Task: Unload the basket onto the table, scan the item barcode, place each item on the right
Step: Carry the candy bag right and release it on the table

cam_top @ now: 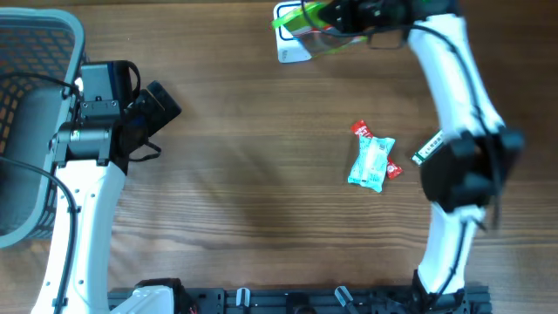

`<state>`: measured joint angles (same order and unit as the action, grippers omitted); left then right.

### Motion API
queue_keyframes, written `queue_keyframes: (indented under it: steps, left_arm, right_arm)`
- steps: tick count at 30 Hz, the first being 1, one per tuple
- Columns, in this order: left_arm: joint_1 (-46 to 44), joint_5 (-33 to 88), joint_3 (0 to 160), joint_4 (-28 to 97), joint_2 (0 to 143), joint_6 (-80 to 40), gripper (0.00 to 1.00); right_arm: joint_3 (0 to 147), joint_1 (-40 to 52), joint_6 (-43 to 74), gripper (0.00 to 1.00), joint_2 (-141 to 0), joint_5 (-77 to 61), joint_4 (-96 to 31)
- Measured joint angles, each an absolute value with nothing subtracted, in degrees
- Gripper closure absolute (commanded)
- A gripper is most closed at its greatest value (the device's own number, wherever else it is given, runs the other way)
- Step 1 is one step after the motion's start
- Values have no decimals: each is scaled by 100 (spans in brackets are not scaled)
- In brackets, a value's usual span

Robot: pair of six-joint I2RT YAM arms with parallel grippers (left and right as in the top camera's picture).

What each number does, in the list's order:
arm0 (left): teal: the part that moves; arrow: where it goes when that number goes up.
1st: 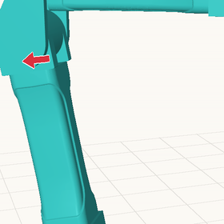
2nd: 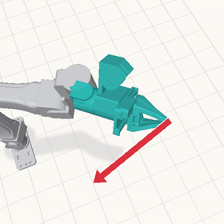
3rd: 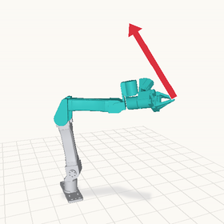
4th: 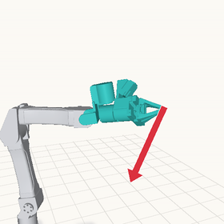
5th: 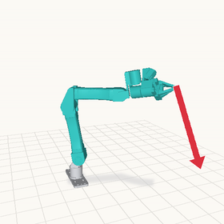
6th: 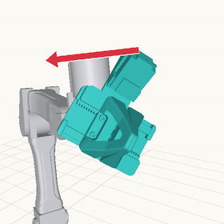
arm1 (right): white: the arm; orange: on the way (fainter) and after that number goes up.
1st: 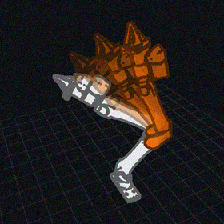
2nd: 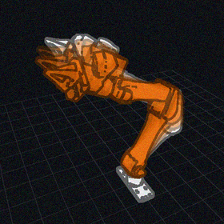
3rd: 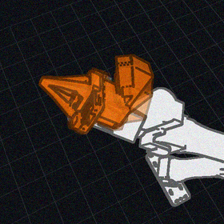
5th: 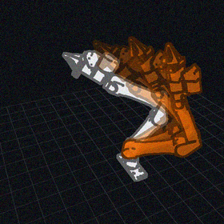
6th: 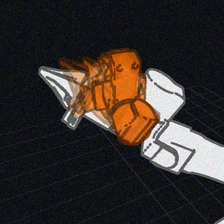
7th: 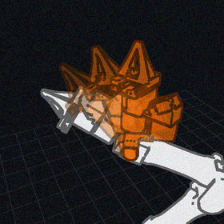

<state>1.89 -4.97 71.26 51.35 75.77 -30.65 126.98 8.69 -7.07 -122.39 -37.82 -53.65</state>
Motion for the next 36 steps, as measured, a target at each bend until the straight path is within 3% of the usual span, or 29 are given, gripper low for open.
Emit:
queue_keyframes:
  steps: [4, 8, 9, 10, 11, 16, 22, 32, 36]
  left_arm:
    - [189, -510, 7126, 5142, 7577, -3065, 0]
    - [189, -510, 7126, 5140, 7577, -3065, 0]
    - [189, -510, 7126, 5137, 7577, -3065, 0]
    - [189, -513, 7126, 5137, 7577, -3065, 0]
    - [189, -513, 7126, 5137, 7577, -3065, 0]
    - [189, -510, 7126, 5140, 7577, -3065, 0]
    - [189, -513, 7126, 5140, 7577, -3065, 0]
    - [189, -513, 7126, 5135, 7581, -3065, 0]
    - [189, -510, 7126, 5137, 7581, -3065, 0]
  right_arm:
    - [12892, 884, -733, 96, -10943, -2414, -7223]
    - [12540, 884, -635, 92, -11026, -1225, -8130]
    - [12254, 884, -528, 59, -11137, -878, -8149]
    - [11957, 884, -403, 19, -11231, -543, -8141]
    - [11550, 884, -154, 0, -11319, -89, -8132]
    - [10283, 884, 355, 0, -11384, 1052, -7590]
    - [9710, 884, 495, 0, -11384, 1173, -7111]
    - [9666, 884, 517, 0, -11380, 1208, -3964]
    - [9666, 884, 517, 0, -11380, 1208, -3603]
